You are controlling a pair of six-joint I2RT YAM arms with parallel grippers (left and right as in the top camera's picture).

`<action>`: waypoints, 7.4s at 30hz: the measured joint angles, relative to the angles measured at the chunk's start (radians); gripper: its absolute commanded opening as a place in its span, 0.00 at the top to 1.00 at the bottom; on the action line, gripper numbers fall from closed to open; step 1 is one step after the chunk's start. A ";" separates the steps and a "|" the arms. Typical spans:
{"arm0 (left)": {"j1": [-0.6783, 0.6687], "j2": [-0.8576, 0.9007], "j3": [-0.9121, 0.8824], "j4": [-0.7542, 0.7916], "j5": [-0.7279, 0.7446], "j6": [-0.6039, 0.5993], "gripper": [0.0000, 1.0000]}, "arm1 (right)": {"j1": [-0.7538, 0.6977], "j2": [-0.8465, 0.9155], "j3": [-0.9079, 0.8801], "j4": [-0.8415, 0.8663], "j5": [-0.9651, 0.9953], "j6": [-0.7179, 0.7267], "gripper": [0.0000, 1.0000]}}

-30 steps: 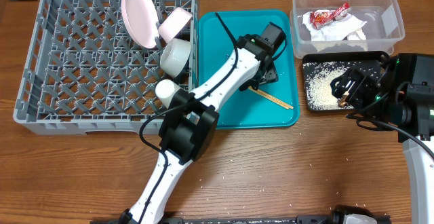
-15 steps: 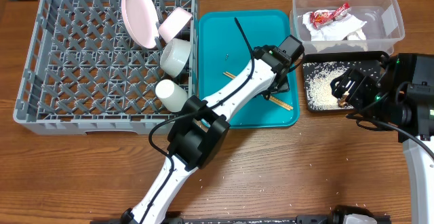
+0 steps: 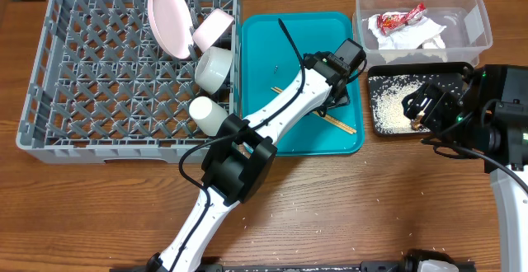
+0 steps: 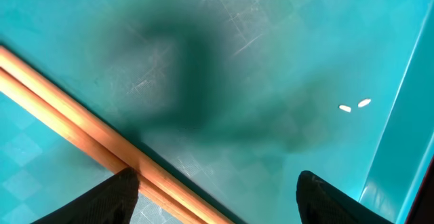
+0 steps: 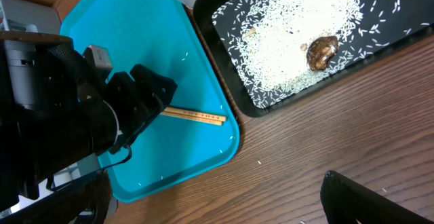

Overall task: Sort waste into correct bins and load items into the dishwasher
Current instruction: 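Reach the left gripper to the wooden chopsticks on the teal tray, then grasp the chopsticks with the left gripper and lift them, then carry the chopstick into the dish rack and release it, then move the left gripper back and grasp the second chopstick, then lift the second chopstick into the dish rack and release it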

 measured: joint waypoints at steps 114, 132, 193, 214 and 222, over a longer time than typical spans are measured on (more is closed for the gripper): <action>0.615 -0.410 -0.133 -0.262 -0.222 0.889 0.46 | 0.000 0.000 0.000 0.001 0.000 0.000 0.00; 0.421 -0.455 -0.029 -0.374 -0.113 0.550 0.41 | 0.000 0.000 0.000 0.000 0.000 0.000 0.00; 0.060 -0.099 -0.033 -0.344 -0.008 0.009 0.96 | 0.000 0.000 0.000 0.000 0.000 0.000 0.00; 0.382 -0.549 -0.063 -0.499 -0.383 0.516 0.96 | 0.000 0.000 0.000 0.001 0.000 0.000 0.00; 0.515 -0.540 -0.330 -0.290 -0.388 0.636 0.96 | 0.000 0.000 0.000 0.001 0.000 0.000 0.00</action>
